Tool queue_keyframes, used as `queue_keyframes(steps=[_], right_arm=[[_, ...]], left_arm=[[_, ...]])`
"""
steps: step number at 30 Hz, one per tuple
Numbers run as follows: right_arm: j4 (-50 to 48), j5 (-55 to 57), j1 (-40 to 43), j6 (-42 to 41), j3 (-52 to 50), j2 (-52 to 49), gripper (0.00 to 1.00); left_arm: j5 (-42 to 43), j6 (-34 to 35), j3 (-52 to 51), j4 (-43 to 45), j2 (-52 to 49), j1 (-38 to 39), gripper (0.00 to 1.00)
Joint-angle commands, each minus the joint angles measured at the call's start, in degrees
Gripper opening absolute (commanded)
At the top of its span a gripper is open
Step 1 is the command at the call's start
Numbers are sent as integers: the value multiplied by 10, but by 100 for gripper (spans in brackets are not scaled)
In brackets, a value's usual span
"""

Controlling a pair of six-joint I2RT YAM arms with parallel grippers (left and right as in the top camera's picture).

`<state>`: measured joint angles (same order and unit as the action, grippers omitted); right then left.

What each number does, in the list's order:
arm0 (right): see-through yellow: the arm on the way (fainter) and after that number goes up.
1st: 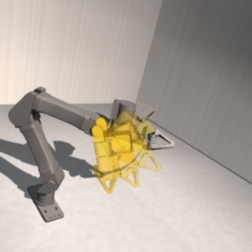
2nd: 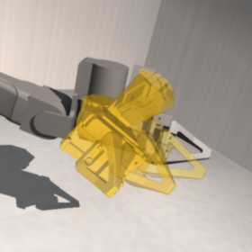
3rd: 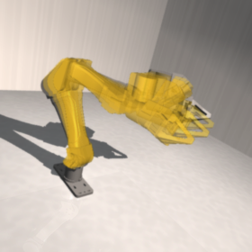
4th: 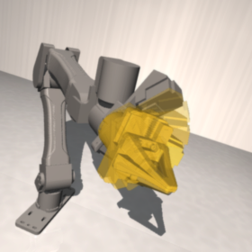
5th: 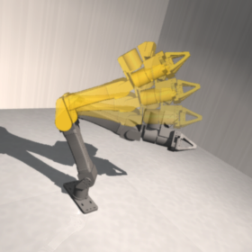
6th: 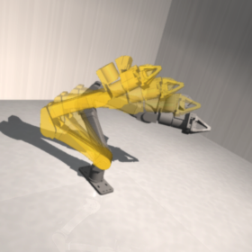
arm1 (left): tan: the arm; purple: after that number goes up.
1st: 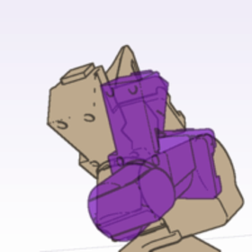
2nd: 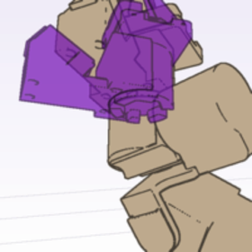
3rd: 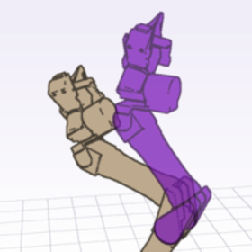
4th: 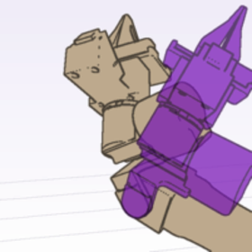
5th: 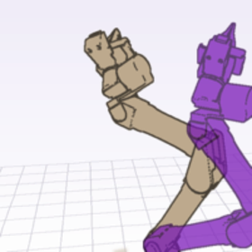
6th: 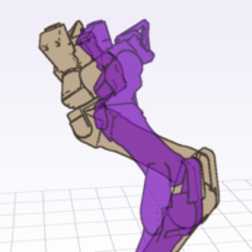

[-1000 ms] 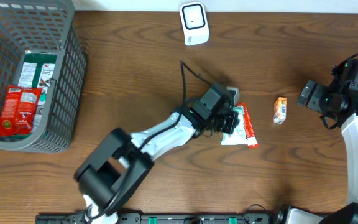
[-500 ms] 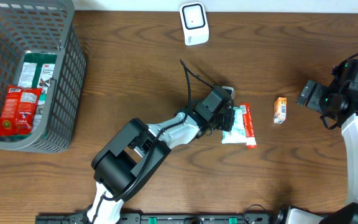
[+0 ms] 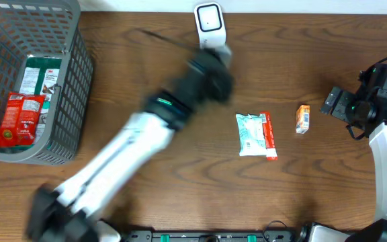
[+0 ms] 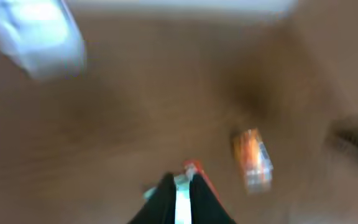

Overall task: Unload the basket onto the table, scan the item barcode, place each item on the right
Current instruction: 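Release the wipes packet and move left gripper back into the basket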

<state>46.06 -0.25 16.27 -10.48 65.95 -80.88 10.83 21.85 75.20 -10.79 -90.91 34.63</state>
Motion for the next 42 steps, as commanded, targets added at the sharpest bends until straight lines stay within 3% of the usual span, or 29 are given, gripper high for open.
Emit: queue_keyframes(steps=[1, 5, 11, 12, 13, 16, 19, 26, 30, 42], right_arm=[[1, 2, 2, -8, 6, 1, 99], [0, 2, 2, -8, 6, 1, 99], [1, 2, 2, -8, 6, 1, 99], [0, 2, 2, -8, 6, 1, 99], [1, 1, 2, -8, 6, 1, 99], [1, 2, 2, -8, 6, 1, 99], [1, 2, 2, -8, 6, 1, 99], [0, 1, 2, -8, 6, 1, 99], [0, 1, 2, -8, 6, 1, 99], [0, 1, 2, -8, 6, 1, 99]], left_arm=[[-72, -43, 118, -101, 89, -134, 12], [-90, -43, 193, -193, 116, -297, 41], [-116, -49, 198, -270, 100, -537, 63], [-115, -49, 198, -293, 92, -567, 74], [-115, -49, 198, -327, 83, -599, 76], [-113, -40, 198, -398, 54, -661, 77], [-113, -84, 191, -420, 16, -686, 77], [-136, -221, 187, -397, -105, -663, 76], [-220, -239, 187, -397, -151, -654, 76], [-220, -309, 187, -401, -264, -654, 80]])
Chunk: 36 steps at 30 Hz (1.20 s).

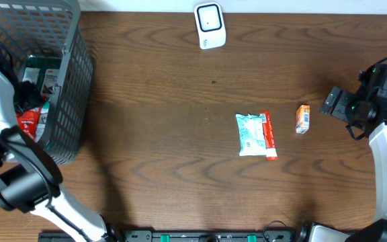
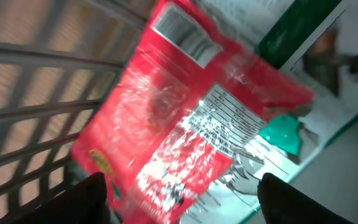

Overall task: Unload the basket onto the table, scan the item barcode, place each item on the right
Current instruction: 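Release the wipes packet and move left gripper back into the basket, then grasp a red snack bag in the basket and lift it out with left gripper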

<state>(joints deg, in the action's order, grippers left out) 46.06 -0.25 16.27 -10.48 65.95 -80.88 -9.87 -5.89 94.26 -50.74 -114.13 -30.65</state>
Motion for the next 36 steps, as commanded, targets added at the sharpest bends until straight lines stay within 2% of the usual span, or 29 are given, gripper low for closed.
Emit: queue_keyframes(steps=[1, 5, 10, 12, 18, 19, 26, 30, 31, 34, 36], right_arm=[[1, 2, 2, -8, 6, 1, 99], [0, 2, 2, -8, 6, 1, 99], [1, 2, 2, -8, 6, 1, 99], [1, 1, 2, -8, 6, 1, 99], [1, 1, 2, -8, 6, 1, 99], [1, 2, 2, -8, 6, 1, 99], [1, 1, 2, -8, 6, 1, 99], [0, 2, 2, -8, 6, 1, 99], [1, 1, 2, -8, 6, 1, 99], [0, 2, 2, -8, 6, 1, 99], [0, 2, 2, -8, 6, 1, 99]], left_arm=[[-13, -36, -4, 0, -39, -1, 80], [-13, -45, -4, 7, -68, -1, 85], [-14, -46, -4, 17, -99, -2, 84], [-14, -46, -4, 19, -101, -3, 70], [-26, -46, -4, 22, -99, -10, 11], [-29, -45, -3, 21, -97, -11, 7], [-29, -9, 46, 3, -9, -11, 7], [-28, 32, 76, 12, 95, -11, 7], [-28, 53, 78, 27, 155, -10, 7], [-25, 86, 78, 42, 243, -7, 7], [8, 96, 78, 41, 304, -1, 7]])
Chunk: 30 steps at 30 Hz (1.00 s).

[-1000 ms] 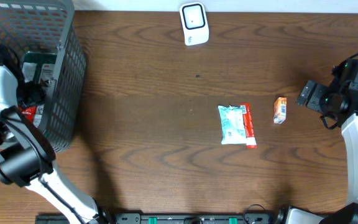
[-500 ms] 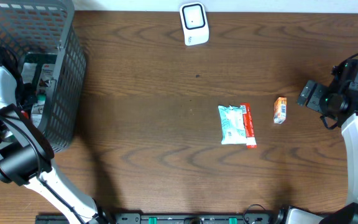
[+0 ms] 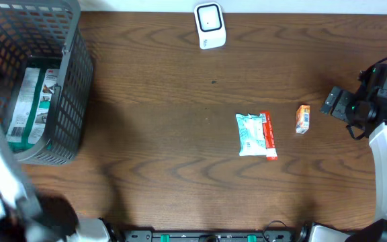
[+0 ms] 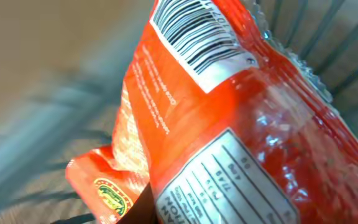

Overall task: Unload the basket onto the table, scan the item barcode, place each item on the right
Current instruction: 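Grasp a red snack bag in the basket and lift it out with left gripper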

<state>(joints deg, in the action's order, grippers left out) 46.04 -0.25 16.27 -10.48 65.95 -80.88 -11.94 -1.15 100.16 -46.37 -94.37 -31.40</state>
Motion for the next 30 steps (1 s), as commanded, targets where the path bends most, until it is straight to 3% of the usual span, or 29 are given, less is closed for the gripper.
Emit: queue_keyframes(steps=[1, 6, 12, 16, 20, 30], right_arm=[[1, 2, 2, -8, 6, 1, 99], [1, 2, 2, -8, 6, 1, 99], [1, 2, 2, -8, 6, 1, 99], [1, 1, 2, -8, 6, 1, 99], [1, 2, 2, -8, 6, 1, 99], [1, 1, 2, -8, 6, 1, 99]], left_arm=[[61, 49, 19, -7, 130, 11, 7], [245, 48, 18, -31, 224, 58, 7], [354, -4, 8, -87, 244, 180, 7], [353, -59, -40, -106, 222, 300, 7], [353, -61, -114, -106, 185, 390, 7], [248, -73, -214, -75, 75, 533, 8]])
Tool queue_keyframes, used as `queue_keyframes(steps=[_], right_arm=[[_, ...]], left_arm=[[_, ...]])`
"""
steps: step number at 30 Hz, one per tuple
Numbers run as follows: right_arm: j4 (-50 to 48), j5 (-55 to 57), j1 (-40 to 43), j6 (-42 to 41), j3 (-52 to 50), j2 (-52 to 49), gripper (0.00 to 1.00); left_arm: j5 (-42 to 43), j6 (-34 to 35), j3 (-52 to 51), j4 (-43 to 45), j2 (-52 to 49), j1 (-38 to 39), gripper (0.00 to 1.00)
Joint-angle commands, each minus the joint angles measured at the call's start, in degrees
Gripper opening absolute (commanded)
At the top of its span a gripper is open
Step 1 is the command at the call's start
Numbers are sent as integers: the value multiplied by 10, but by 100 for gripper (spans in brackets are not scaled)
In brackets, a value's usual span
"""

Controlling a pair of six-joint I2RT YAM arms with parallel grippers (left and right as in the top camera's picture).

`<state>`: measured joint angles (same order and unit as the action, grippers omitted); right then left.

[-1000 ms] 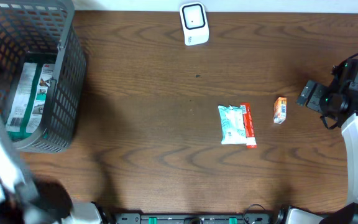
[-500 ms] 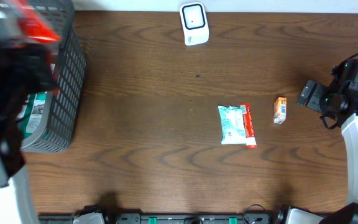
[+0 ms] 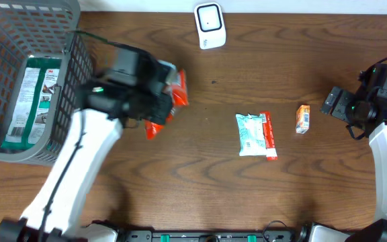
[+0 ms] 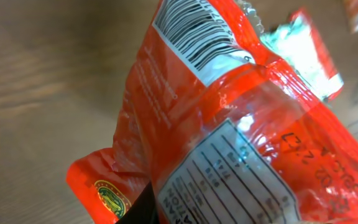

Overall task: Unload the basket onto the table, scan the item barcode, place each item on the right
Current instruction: 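Grasp a red snack bag in the basket and lift it out with left gripper, then lower the red snack bag onto the table left of the wipes packet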

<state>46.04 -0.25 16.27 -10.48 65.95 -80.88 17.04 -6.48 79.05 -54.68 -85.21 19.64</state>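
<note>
A red snack packet hangs over the table to the right of the basket, with my left gripper shut on it. In the left wrist view the packet fills the frame, its barcode at the top, and one dark finger shows at its lower edge. The white scanner stands at the back edge, up and to the right of the packet. My right gripper stays at the far right, and its jaws are too small to read.
A grey wire basket at the back left holds a green-and-white box. A white-and-red packet and a small orange packet lie right of centre.
My left gripper has moved with the red packet from over the basket's left side to above the table right of the basket. The right arm has not moved.
My left arm was mid-table near the scanner while the red packet lay in the basket. Then the gripper was open over that packet inside the basket. Then it held the packet and the basket floor showed only the box. Now the packet is over the table.
</note>
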Motion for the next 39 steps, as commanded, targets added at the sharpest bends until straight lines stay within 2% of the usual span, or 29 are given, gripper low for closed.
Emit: queue_keyframes(steps=[1, 14, 20, 28, 36, 38, 39], right_arm=[[1, 2, 2, -8, 6, 1, 99], [1, 2, 2, -8, 6, 1, 99], [1, 1, 2, -8, 6, 1, 99], [1, 1, 2, -8, 6, 1, 99], [1, 2, 2, -8, 6, 1, 99], [1, 1, 2, -8, 6, 1, 99], [1, 1, 2, -8, 6, 1, 99]], left_arm=[[-50, -25, -6, 13, -29, 30, 8], [-51, -45, -19, 68, -186, 37, 7], [-52, -79, -19, 86, -220, 37, 8], [-106, -79, -19, 92, -257, 37, 8], [-107, -81, -19, 108, -272, 37, 8], [-107, -81, -19, 113, -272, 37, 13], [-107, -81, -19, 114, -272, 37, 23]])
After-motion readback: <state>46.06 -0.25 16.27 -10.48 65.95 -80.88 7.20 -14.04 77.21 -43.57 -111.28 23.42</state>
